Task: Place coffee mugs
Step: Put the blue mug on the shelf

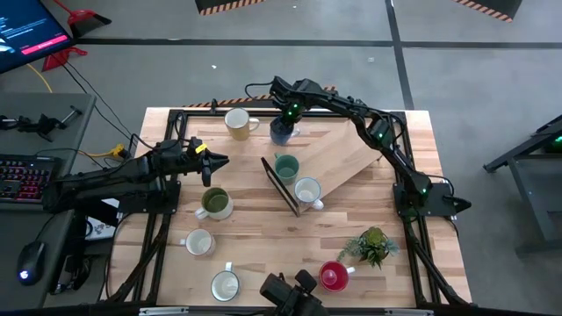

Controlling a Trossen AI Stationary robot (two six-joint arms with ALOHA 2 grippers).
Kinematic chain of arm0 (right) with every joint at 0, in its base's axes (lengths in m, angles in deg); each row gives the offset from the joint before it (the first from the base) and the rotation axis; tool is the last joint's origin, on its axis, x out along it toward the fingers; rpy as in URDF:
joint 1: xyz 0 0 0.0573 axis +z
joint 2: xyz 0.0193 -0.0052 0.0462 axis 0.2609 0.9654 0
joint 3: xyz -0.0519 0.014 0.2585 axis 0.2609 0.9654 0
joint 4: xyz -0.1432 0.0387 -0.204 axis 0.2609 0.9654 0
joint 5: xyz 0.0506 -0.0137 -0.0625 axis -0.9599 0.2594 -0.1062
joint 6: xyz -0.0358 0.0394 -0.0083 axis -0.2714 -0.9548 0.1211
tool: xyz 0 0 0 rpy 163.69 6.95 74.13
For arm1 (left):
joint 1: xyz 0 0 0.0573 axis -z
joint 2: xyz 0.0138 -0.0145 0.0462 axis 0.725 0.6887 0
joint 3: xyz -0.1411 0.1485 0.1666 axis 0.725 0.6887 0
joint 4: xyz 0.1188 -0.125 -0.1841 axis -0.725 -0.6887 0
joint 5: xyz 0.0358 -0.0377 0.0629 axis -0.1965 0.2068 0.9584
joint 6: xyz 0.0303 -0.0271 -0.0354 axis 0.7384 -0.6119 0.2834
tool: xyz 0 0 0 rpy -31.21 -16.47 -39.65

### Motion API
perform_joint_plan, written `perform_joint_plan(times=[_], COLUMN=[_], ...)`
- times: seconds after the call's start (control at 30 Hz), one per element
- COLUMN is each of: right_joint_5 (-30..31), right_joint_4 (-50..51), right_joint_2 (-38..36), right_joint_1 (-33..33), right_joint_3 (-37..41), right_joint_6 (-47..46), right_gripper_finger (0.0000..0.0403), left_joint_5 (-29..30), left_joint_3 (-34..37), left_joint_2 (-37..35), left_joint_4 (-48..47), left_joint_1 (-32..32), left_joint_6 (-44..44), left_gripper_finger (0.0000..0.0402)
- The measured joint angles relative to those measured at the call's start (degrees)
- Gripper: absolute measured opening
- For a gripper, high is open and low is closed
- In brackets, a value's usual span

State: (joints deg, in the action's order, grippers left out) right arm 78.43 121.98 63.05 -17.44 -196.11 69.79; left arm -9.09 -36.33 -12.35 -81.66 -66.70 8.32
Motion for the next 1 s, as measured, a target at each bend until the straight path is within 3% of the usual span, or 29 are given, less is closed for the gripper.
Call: perform_joint_plan(times=[0.4,0.57,0.83,1.0], right_joint_5=[0.5,3.9,15.2,15.3], right_joint_4=[5.5,12.8,24.0,23.9], right_joint_2=[-11.5,-17.1,-24.7,-27.9], right_joint_1=[1.0,3.2,6.5,8.3], right_joint_3=[0.0,0.1,0.1,2.3], right_joint_6=[2.5,3.9,0.3,-1.9], right_gripper_finger=[0.0,0.0,0.0,0.0], left_joint_5=[0.0,0.0,0.0,0.1], left_joint_3=[0.0,0.0,0.0,0.0], left_joint_2=[0.0,0.0,0.0,0.0], left_joint_4=[0.0,-0.3,-0.4,-0.4], left_joint_1=[0.0,0.0,0.0,0.0], left_joint_6=[0.0,0.0,0.1,0.1], left_gripper_finger=[0.0067,0.0067,0.0067,0.0067])
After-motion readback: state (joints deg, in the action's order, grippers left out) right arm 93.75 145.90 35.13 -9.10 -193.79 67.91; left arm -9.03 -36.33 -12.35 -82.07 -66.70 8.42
